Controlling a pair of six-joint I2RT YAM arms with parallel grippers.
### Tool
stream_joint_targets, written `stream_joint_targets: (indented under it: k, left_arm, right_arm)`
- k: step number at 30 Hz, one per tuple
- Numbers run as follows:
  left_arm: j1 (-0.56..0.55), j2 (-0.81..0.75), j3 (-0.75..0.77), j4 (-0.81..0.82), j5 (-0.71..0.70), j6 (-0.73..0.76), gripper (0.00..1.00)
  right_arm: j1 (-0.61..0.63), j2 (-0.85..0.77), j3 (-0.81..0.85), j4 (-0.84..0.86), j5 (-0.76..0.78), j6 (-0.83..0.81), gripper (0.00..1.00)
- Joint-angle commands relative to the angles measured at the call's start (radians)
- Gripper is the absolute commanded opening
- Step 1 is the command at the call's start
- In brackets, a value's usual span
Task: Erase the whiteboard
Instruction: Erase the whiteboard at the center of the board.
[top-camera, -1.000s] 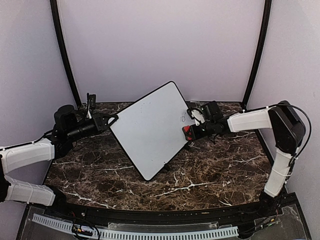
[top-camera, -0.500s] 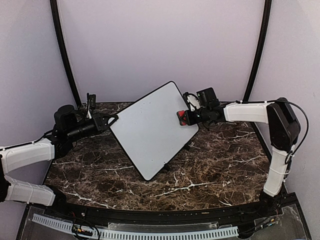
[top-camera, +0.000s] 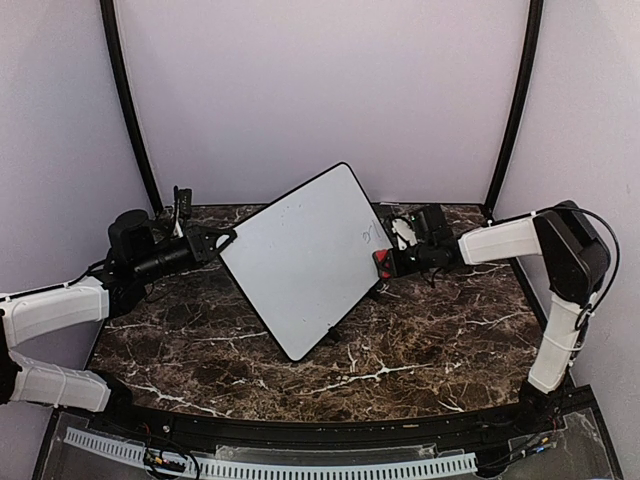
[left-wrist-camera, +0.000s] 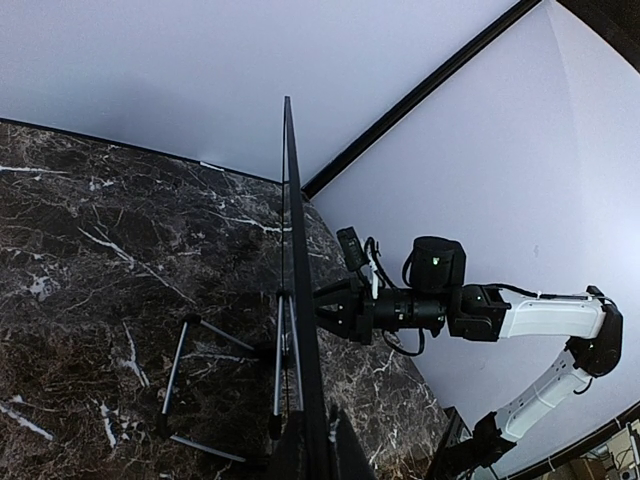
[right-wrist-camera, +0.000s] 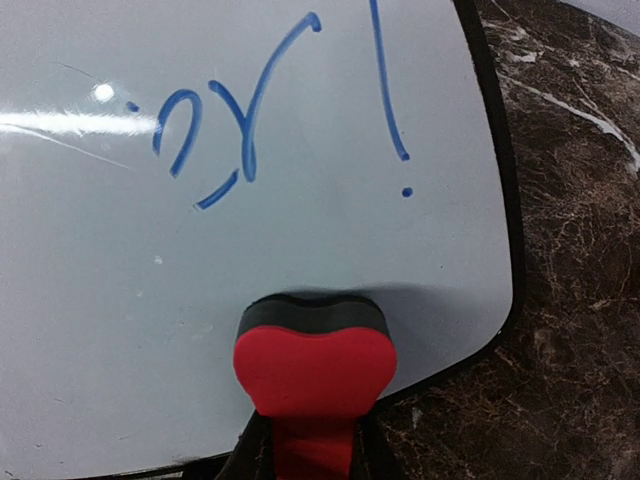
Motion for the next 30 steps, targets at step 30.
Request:
stream_joint_targets:
  k: [30]
  left_arm:
    - [-0.017,-0.042,0.007,0.163,0.112,-0.020,0.00]
  right_arm:
    - [-0.017,0.006,-0.019,0.077,-0.108,0.049,0.17]
